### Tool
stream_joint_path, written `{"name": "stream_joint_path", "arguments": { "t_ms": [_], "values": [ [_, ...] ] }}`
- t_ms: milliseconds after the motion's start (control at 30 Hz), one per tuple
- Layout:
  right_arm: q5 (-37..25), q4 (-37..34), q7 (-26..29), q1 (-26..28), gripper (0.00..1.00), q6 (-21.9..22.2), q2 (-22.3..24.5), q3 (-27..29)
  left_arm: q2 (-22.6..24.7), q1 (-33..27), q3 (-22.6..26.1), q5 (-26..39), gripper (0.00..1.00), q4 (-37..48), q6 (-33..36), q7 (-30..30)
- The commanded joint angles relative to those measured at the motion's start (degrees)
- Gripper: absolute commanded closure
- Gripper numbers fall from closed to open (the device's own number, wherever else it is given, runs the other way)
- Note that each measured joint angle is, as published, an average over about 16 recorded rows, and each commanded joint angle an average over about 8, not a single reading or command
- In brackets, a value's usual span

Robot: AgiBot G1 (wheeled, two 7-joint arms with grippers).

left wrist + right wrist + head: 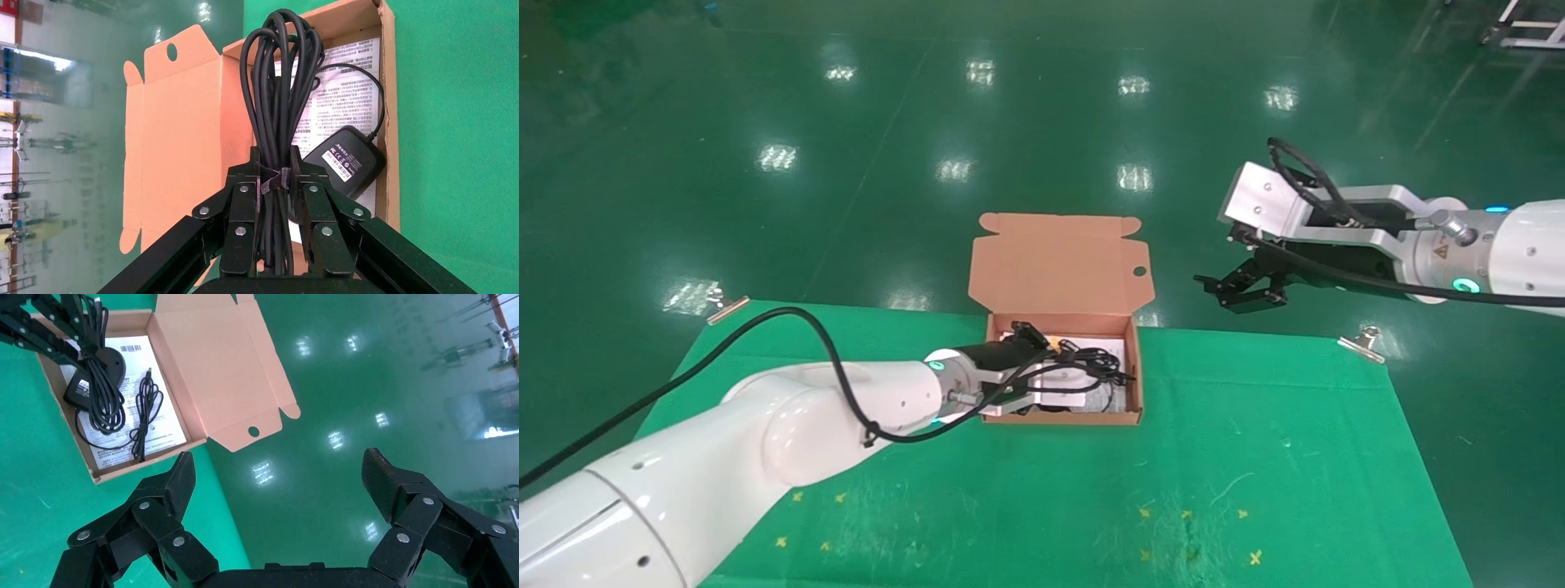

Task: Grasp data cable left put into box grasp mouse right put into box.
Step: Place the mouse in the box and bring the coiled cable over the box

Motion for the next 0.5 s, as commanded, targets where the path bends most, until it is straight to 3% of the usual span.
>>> {"name": "stream_joint_path", "arguments": {
  "t_ms": [33,500],
  "values": [
    [-0.38,0.63,0.27,0.01,0.0,-0.13,0.25,-0.07,0.05,-0.22,0.61,-0.45,0.0,0.43,-0.14,-0.08],
    [0.12,-0.66,-0.34,0.2,0.0,0.04,-0.35,0.05,-0.9,-0.14,-0.63,0.08,0.0,-1.38,0.03,-0.07]
  ]
}}
